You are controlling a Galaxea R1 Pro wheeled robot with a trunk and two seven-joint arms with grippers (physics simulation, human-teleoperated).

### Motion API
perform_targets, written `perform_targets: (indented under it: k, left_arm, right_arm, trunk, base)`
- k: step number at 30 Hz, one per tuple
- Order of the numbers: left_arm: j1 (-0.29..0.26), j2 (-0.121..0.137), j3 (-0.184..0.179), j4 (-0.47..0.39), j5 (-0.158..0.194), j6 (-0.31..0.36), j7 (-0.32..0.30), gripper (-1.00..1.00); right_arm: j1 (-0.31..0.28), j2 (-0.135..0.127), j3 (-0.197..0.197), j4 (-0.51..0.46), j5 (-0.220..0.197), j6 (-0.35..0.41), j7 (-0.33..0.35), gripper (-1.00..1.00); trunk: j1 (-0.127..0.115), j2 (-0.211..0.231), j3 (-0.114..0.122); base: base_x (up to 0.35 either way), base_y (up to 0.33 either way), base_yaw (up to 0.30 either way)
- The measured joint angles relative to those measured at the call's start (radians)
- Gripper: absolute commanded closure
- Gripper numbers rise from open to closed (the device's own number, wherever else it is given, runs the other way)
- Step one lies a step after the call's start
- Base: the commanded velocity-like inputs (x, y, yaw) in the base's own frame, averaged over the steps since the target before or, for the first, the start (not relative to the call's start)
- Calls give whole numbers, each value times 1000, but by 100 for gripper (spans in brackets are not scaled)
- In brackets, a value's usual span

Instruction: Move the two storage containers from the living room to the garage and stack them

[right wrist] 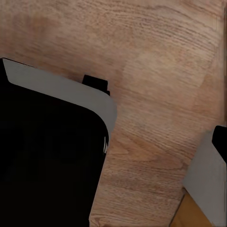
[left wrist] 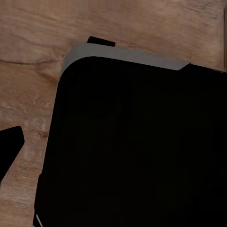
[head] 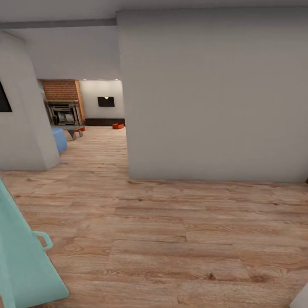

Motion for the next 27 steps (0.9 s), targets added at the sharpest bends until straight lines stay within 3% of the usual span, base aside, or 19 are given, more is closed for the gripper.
perform_targets:
  k: [27]
  left_arm:
    - [0,0,0,0,0,0,0,-100]
  right_arm:
    - [0,0,0,0,0,0,0,-100]
  trunk:
    - [0,0,0]
  base:
    - [322,0,0]
